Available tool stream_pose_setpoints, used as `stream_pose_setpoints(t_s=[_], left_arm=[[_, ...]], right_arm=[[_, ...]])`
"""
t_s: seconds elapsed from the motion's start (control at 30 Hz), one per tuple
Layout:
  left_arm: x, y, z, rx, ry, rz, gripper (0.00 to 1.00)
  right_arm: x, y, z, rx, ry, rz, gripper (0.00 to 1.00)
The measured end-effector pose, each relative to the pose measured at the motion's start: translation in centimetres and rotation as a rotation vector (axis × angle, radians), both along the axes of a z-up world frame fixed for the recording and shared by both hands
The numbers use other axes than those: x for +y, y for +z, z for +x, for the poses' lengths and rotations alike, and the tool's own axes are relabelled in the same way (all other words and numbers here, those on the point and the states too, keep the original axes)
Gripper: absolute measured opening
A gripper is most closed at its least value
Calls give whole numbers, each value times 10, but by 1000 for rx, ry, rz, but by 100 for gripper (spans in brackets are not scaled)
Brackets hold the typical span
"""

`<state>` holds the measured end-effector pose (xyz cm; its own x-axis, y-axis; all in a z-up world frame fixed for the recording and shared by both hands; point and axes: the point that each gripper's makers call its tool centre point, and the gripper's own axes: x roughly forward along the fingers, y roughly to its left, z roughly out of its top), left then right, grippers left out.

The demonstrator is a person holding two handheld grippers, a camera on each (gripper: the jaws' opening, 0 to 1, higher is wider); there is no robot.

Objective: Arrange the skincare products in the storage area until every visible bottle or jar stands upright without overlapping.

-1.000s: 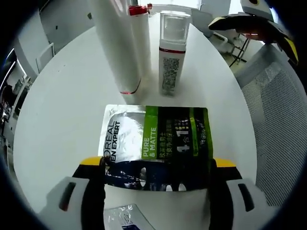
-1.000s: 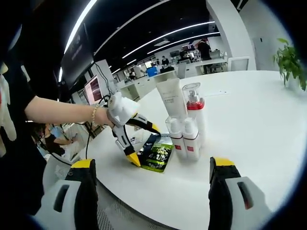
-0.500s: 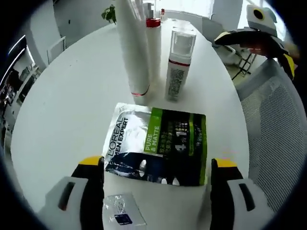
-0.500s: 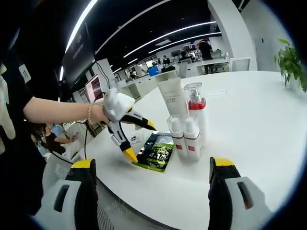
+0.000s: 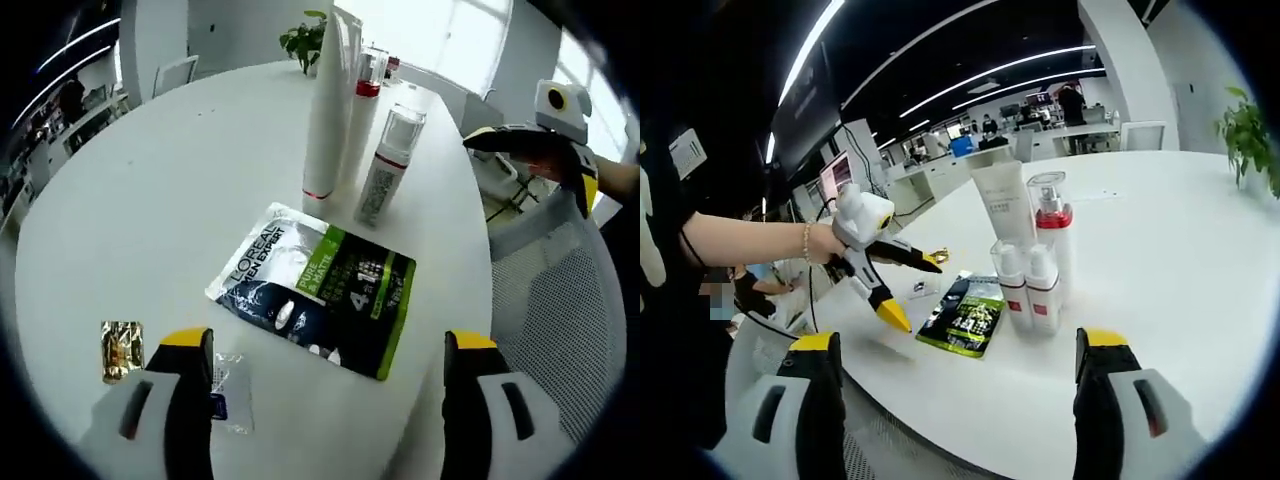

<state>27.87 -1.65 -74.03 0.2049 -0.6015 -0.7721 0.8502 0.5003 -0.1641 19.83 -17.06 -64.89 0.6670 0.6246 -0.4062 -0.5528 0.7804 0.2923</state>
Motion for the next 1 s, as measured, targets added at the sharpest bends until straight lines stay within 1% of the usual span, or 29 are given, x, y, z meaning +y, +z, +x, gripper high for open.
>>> stream_pose_setpoints(t_s=[0.03, 0.07, 0.17, 0.23, 0.3, 0.37, 0.5, 0.57, 0.63, 0.7, 0.8, 1.0], left_arm=[[1, 3, -2, -1, 12, -17, 95], [1, 10, -7, -7, 29, -40, 95], [6, 15, -14, -6, 57, -57, 95], [11, 19, -15, -18, 90, -86, 96], [19, 19, -16, -11, 120, -95, 96], [18, 23, -23, -17, 142, -106, 97], [23, 32, -31, -25, 190, -133, 97], [26, 36, -36, -28, 206, -144, 97], [33, 36, -39, -31, 225, -147, 97], [36, 42, -48, -36, 248, -159, 97], [38, 48, -51, -53, 281, -185, 99], [54, 55, -63, -83, 358, -196, 99]], right_arm=[[0, 0, 0, 1, 2, -2, 97], [1, -1, 0, -1, 6, -6, 97], [1, -1, 0, 0, 10, -9, 96], [2, -2, -1, -1, 14, -9, 96], [3, -2, -1, -2, 22, -15, 96], [4, -3, -2, -2, 27, -21, 96], [7, -3, -3, -8, 42, -37, 96], [9, -4, -5, -8, 51, -42, 96], [10, -4, -7, -7, 56, -40, 96], [10, -4, -7, -7, 60, -41, 96], [11, -3, -8, -11, 64, -41, 96], [12, -5, -9, -12, 76, -53, 96]])
